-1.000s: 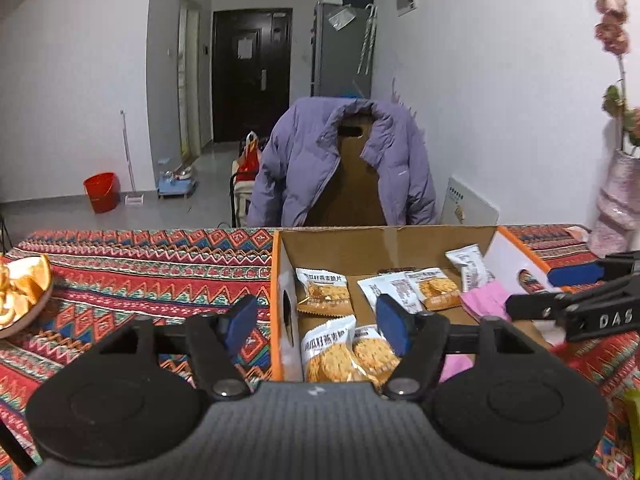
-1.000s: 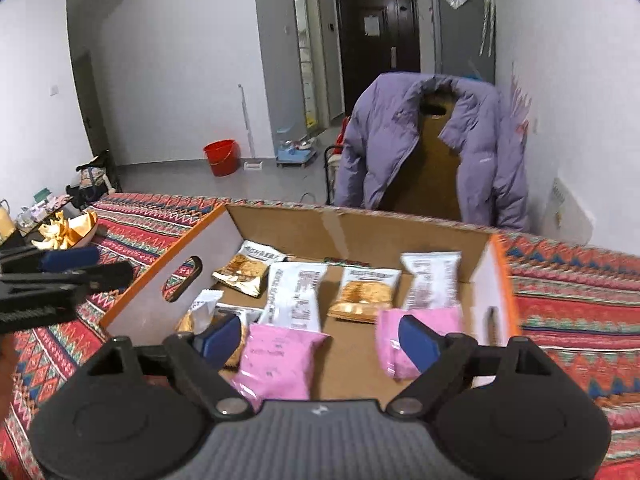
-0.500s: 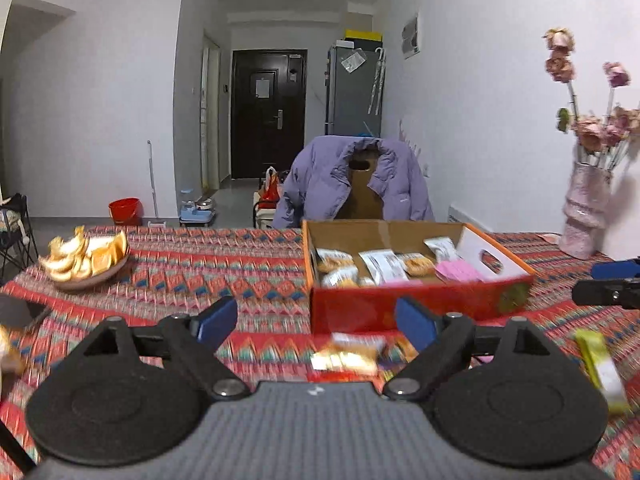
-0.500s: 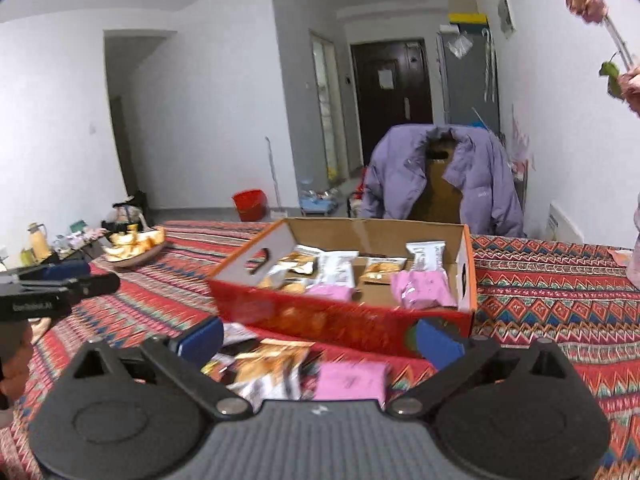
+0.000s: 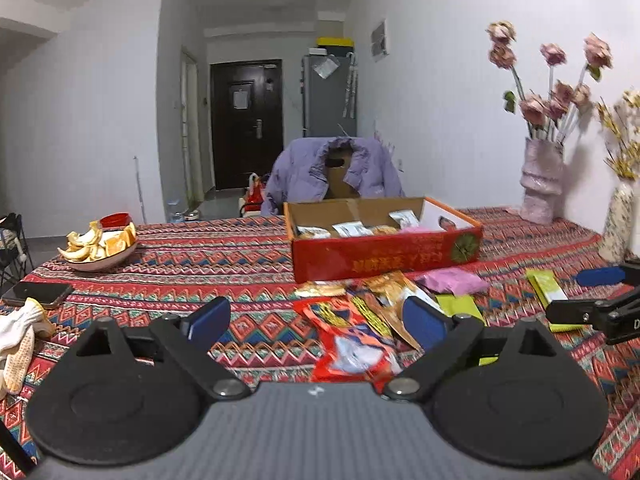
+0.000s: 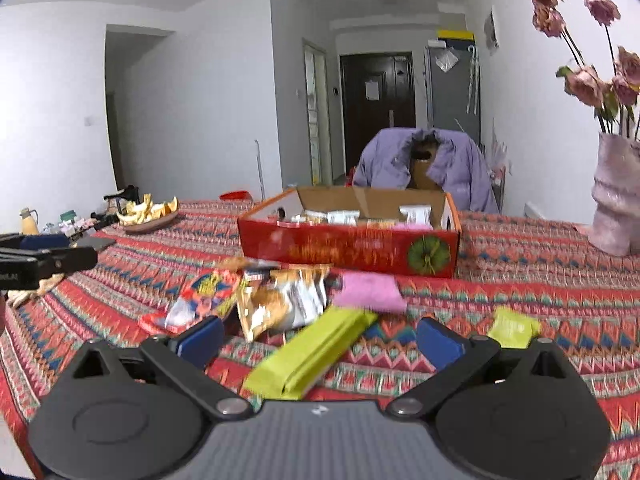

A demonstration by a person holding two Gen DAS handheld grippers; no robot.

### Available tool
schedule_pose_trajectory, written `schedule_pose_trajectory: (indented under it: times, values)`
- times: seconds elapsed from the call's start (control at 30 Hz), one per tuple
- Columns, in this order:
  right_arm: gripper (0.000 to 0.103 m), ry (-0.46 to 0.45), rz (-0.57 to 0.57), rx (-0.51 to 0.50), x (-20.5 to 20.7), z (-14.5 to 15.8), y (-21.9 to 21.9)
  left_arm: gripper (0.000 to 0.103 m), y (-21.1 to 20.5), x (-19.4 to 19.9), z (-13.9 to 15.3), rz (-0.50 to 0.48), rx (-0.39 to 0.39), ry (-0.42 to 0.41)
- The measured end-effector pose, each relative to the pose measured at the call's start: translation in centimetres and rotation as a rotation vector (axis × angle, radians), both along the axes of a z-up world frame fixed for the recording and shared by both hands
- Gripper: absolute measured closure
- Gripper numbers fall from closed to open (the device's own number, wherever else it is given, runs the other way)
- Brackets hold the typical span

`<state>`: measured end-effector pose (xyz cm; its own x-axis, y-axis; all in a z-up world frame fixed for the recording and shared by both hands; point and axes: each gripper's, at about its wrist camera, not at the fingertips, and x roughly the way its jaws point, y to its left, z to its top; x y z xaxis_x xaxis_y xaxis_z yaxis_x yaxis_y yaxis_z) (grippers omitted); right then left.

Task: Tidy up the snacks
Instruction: 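Withdraw both tools from the box back toward the snack pile, then grasp a pumpkin-seed cracker packet with the left tool while the right grasps a pink packet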

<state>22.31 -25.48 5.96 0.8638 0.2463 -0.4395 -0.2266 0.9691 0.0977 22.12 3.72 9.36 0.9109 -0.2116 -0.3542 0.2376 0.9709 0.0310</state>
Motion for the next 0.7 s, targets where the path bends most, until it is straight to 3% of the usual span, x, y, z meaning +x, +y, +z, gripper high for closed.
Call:
schedule_pose_trajectory:
  times: [0.33, 0.7]
  values:
    - [0.000, 0.002, -0.051, -0.055, -2.1, -0.7, -0.5, 0.008, -1.5, -0.9, -1.6, -0.028, 0.025, 0.036]
    - [0.000, 0.047, -0.074, -0.028, -0.4, -2.0, -1.9, 0.008, -4.5, 1.9, -3.2, -0.045, 0.079, 0.095]
